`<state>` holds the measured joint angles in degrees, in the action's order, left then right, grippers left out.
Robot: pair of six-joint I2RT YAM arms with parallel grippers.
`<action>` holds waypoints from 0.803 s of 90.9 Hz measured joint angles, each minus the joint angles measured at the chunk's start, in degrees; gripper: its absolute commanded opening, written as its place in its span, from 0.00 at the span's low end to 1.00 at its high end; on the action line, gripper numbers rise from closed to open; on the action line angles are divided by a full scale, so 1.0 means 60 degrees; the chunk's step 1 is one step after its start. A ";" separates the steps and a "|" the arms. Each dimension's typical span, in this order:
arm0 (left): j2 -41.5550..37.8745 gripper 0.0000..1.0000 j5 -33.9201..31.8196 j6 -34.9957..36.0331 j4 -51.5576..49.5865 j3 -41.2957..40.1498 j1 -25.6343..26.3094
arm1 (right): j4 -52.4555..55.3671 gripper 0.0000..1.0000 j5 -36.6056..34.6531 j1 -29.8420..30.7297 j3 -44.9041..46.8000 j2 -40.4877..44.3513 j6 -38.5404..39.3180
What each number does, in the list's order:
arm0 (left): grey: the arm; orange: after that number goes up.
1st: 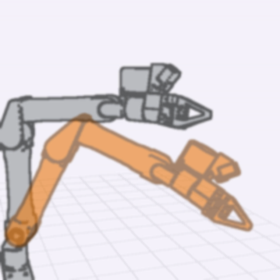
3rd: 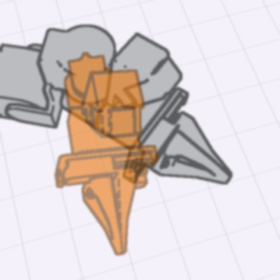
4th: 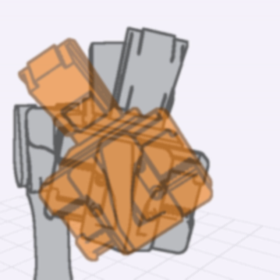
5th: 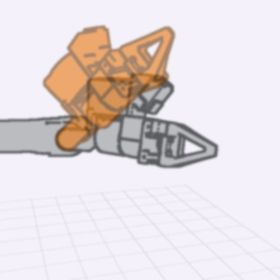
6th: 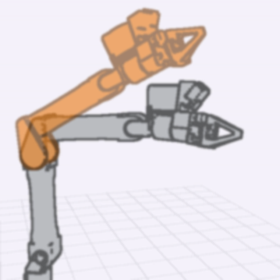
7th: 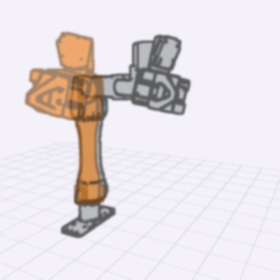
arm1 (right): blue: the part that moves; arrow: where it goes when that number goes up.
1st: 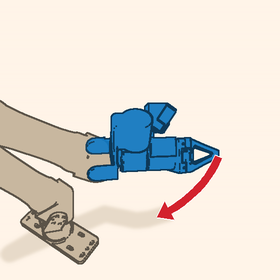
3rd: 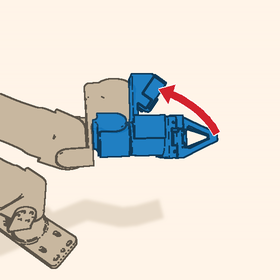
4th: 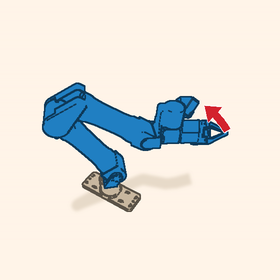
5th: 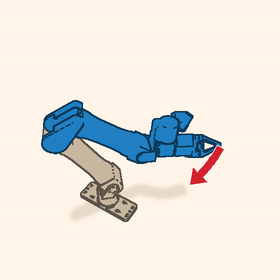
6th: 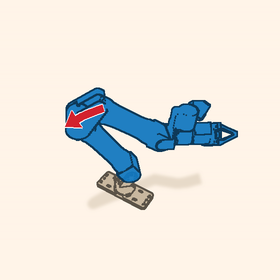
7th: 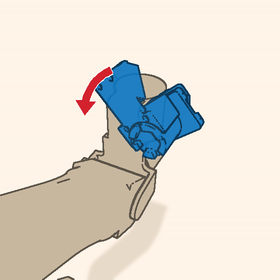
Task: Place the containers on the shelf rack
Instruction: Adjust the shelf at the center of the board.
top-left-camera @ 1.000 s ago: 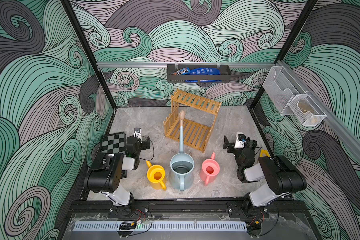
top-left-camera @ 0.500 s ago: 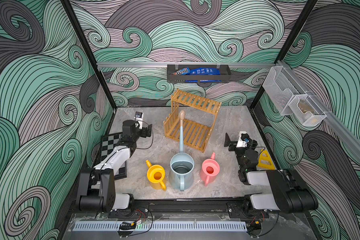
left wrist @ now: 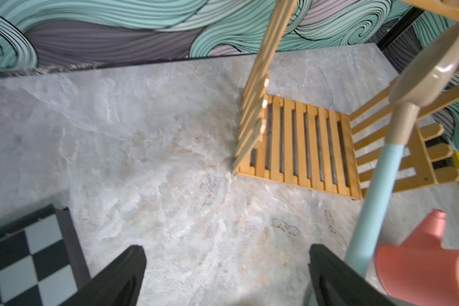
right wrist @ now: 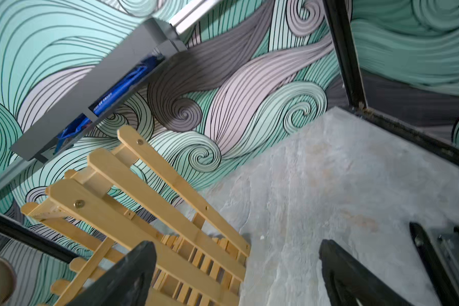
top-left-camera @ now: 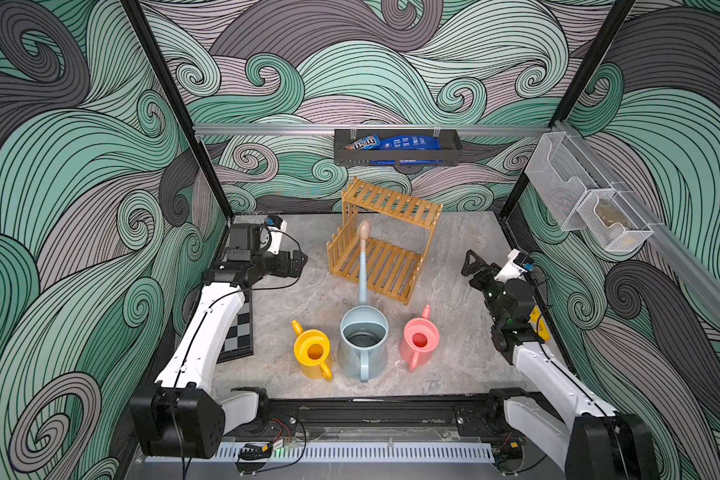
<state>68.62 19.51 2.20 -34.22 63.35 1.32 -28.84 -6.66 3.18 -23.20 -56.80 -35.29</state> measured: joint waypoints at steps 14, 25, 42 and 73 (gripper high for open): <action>-0.0080 0.99 0.0106 -0.0182 -0.0248 -0.0317 -0.0375 | 0.1450 0.99 0.0616 0.0583 -0.0958 -0.0459 -0.0372; -0.0080 0.99 0.0120 -0.0299 -0.0197 -0.0492 -0.0528 | 0.2481 0.99 0.0736 0.1472 -0.1931 -0.0900 -0.0401; -0.0080 0.99 0.0117 -0.0313 -0.0153 -0.0532 -0.0546 | 0.3577 0.99 0.0525 0.3002 -0.2739 -0.1515 -0.0397; -0.0080 0.99 0.0095 -0.0310 -0.0157 -0.0532 -0.0586 | 0.4754 0.96 -0.0645 0.4346 -0.3264 -0.2648 -0.0404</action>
<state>68.14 20.08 0.34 -35.16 60.16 -2.20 -0.32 -10.52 29.26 -42.78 -72.69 -37.71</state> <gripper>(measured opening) 0.990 0.968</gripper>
